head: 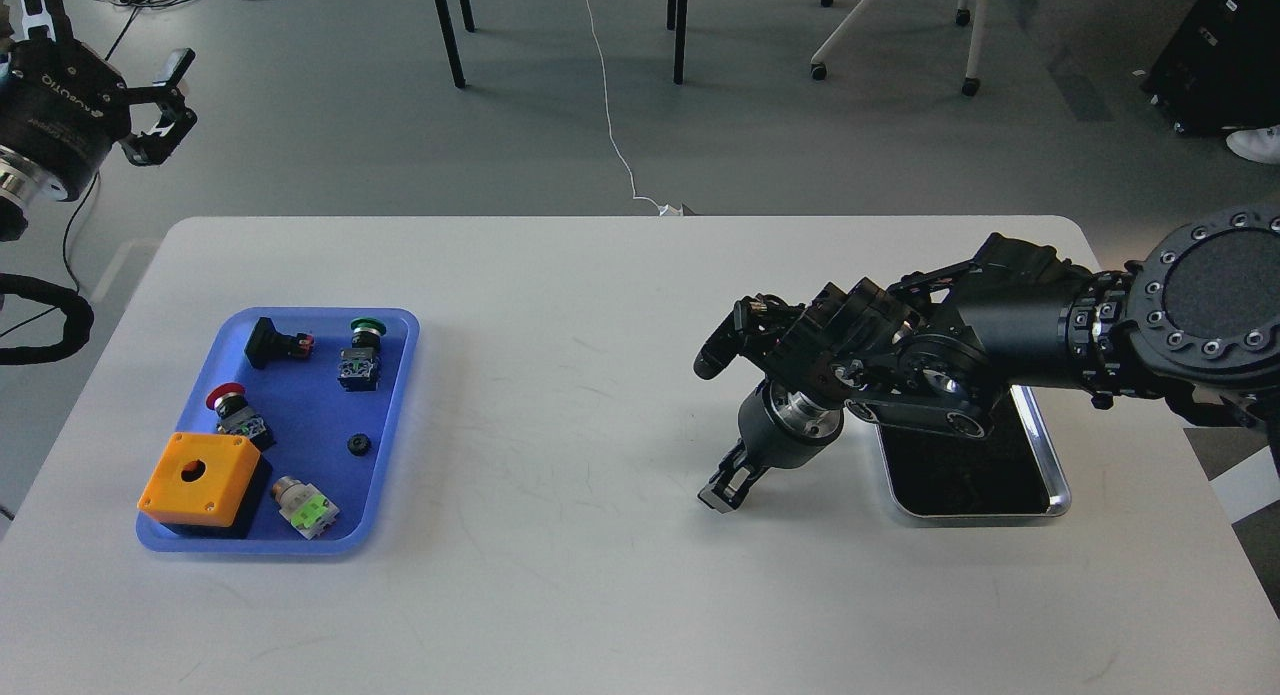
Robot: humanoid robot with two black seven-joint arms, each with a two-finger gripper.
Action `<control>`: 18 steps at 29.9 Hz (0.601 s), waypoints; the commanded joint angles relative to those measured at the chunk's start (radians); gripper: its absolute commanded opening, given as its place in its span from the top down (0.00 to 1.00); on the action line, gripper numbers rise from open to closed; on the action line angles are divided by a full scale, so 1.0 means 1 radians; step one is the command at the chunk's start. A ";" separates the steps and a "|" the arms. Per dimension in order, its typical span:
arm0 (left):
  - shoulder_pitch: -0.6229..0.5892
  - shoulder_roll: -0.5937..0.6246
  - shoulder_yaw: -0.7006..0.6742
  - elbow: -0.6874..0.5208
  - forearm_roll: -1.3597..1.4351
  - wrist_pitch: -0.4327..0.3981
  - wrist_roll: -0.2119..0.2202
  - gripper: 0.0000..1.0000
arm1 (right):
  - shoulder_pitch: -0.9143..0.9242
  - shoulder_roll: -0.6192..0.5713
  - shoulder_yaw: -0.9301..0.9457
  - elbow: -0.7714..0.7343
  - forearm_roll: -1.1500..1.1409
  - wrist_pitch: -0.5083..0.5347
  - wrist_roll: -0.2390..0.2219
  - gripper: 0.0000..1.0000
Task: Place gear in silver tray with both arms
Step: 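Close the right gripper on the gear and lift it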
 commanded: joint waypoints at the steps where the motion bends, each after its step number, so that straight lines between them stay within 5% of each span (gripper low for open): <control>1: 0.001 0.002 0.001 0.000 0.000 0.000 0.001 0.02 | 0.001 0.000 0.000 0.002 0.002 0.000 0.005 0.67; 8: -0.001 0.003 0.001 0.000 0.003 0.000 0.003 0.02 | 0.006 0.000 -0.002 0.005 0.000 0.005 0.007 0.81; 18: -0.001 0.002 0.001 0.000 0.006 0.000 0.003 0.02 | 0.038 0.000 0.002 0.004 0.003 -0.001 0.007 0.83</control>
